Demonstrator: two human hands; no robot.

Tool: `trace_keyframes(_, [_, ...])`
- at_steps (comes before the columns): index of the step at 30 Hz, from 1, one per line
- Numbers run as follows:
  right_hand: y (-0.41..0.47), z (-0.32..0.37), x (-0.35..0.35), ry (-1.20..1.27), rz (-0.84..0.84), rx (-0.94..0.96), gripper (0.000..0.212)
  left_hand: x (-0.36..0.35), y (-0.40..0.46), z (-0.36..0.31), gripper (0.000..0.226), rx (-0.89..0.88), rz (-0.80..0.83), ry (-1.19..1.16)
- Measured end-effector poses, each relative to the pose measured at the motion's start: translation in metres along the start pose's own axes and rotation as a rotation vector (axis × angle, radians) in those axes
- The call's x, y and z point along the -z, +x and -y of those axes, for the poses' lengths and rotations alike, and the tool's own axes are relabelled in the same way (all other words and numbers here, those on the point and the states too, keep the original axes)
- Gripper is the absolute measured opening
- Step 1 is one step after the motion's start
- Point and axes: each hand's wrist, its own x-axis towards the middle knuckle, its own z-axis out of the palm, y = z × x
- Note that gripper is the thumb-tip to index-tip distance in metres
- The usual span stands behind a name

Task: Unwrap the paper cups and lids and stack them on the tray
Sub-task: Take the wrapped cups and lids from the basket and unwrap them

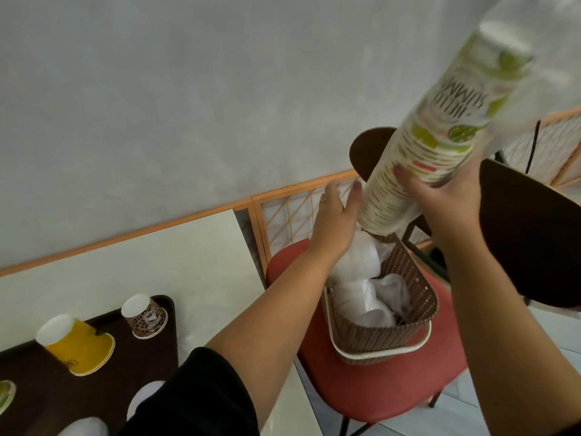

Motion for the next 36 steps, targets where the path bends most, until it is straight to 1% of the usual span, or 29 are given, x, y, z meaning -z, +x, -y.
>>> trace_keyframes(3, [0.0,0.024,-0.012,0.058,0.087,0.037,0.07,0.016,-0.005,-0.015,0.063,0.35,0.159,-0.452])
trace_keyframes(4, [0.0,0.03,-0.018,0.076,0.122,0.039,0.076,0.024,-0.007,-0.017,0.065,0.413,0.196,-0.581])
trace_keyframes(6, [-0.003,0.039,-0.035,0.104,0.201,0.047,0.086,0.043,-0.012,-0.016,0.065,0.46,0.199,-0.735])
trace_keyframes(8, [-0.009,0.048,-0.055,0.128,0.269,0.042,0.092,0.064,-0.02,-0.011,0.062,0.485,0.158,-0.771])
trace_keyframes(11, [-0.022,0.06,-0.092,0.21,0.322,0.034,0.098,0.104,-0.035,0.003,0.058,0.512,0.049,-0.778])
trace_keyframes(14, [-0.044,0.075,-0.14,0.278,0.375,0.001,0.096,0.152,-0.056,0.023,0.053,0.504,-0.1,-0.783])
trace_keyframes(17, [-0.069,0.082,-0.186,0.306,0.446,-0.012,0.092,0.196,-0.084,0.037,0.041,0.491,-0.225,-0.809])
trace_keyframes(19, [-0.091,0.088,-0.219,0.338,0.502,-0.039,0.083,0.226,-0.105,0.046,0.037,0.487,-0.349,-0.798])
trace_keyframes(21, [-0.115,0.096,-0.253,0.386,0.572,-0.08,0.074,0.255,-0.126,0.06,0.039,0.472,-0.499,-0.77])
trace_keyframes(23, [-0.142,0.106,-0.287,0.416,0.639,-0.112,0.074,0.284,-0.149,0.072,0.044,0.435,-0.664,-0.762])
trace_keyframes(26, [-0.182,0.124,-0.336,0.43,0.735,-0.14,0.073,0.326,-0.189,0.083,0.048,0.342,-0.848,-0.749])
trace_keyframes(28, [-0.21,0.135,-0.369,0.432,0.794,-0.142,0.072,0.353,-0.216,0.095,0.063,0.214,-0.911,-0.699])
trace_keyframes(30, [-0.239,0.146,-0.401,0.433,0.854,-0.144,0.071,0.382,-0.245,0.113,0.086,0.122,-0.949,-0.512])
trace_keyframes(32, [-0.269,0.154,-0.432,0.421,0.911,-0.143,0.064,0.411,-0.269,0.134,0.097,0.165,-0.99,-0.221])
trace_keyframes(34, [-0.299,0.16,-0.461,0.401,0.968,-0.131,0.045,0.441,-0.292,0.155,0.099,0.265,-1.072,-0.015])
trace_keyframes(36, [-0.331,0.167,-0.493,0.409,1.025,-0.115,0.035,0.474,-0.316,0.176,0.094,0.34,-1.164,0.048])
